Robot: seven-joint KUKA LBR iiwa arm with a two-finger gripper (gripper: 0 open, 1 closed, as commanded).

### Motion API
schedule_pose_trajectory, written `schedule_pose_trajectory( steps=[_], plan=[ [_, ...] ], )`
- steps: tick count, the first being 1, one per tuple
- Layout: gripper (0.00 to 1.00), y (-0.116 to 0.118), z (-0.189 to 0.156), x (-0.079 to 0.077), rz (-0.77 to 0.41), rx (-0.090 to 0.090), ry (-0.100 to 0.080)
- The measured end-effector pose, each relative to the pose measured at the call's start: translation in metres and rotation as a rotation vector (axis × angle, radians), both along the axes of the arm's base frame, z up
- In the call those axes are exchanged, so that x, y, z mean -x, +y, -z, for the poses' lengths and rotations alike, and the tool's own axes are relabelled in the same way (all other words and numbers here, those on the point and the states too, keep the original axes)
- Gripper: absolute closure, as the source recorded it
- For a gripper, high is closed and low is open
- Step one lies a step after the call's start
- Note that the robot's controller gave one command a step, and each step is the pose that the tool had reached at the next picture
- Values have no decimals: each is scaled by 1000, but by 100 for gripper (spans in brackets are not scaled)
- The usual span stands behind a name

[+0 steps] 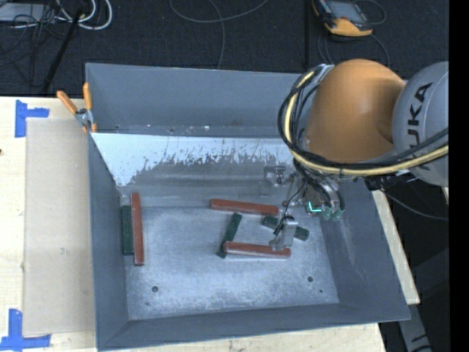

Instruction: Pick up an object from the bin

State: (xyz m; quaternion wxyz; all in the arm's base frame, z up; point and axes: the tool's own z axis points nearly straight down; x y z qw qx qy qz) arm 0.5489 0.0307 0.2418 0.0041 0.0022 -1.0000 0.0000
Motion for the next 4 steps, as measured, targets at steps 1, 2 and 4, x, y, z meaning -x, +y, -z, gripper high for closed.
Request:
schedule_pose_trajectory(
  steps=[1,2,4],
  plan=[
    [0,-1,146,25,-56,0,2],
    [0,-65,174,-2,-93,2,-8],
    [100,-74,169,46,-646,-4,-4]
  ],
)
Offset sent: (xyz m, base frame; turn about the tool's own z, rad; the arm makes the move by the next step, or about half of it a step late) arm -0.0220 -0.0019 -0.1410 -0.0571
